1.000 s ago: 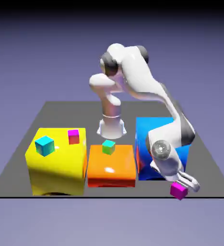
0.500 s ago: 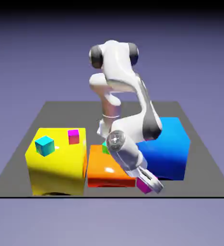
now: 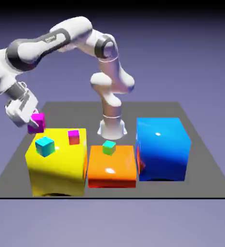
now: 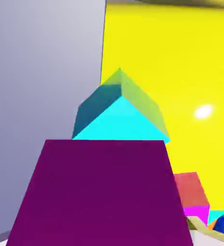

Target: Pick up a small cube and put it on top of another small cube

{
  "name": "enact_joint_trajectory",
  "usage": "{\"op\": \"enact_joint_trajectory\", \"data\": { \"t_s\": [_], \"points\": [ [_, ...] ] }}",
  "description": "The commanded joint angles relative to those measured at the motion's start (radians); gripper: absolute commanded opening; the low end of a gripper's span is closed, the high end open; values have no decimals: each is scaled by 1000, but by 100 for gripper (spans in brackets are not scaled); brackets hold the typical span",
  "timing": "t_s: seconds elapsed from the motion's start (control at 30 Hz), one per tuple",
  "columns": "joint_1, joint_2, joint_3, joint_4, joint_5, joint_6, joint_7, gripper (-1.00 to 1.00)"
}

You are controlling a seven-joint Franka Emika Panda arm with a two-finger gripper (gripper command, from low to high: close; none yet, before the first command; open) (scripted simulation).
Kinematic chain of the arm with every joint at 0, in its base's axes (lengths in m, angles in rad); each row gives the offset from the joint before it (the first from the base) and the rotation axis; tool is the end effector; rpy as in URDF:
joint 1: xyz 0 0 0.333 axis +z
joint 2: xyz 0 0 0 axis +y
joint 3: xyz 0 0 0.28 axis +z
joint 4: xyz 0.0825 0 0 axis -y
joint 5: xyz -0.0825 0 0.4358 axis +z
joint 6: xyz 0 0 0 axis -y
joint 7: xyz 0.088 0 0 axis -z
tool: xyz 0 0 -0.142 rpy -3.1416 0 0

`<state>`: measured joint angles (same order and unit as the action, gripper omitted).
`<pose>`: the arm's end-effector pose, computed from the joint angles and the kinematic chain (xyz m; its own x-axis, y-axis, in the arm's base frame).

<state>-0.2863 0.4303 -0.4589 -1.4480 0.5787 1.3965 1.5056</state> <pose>0.5543 -0.3528 0.3667 -0.6611 -0.6412 -0.3897 -0.7493 0.5377 0.3865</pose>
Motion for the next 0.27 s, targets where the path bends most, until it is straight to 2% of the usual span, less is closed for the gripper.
{"op": "enact_joint_trajectory", "data": {
  "t_s": [0.0,0.13,0.17,0.23],
  "points": [
    [10,-6,3,-36,-2,30,-6,-100],
    [47,-29,12,-170,-4,142,-28,-100],
    [47,-29,12,-170,-4,142,-28,100],
    [37,-23,10,-134,-3,112,-22,100]
  ]
}}
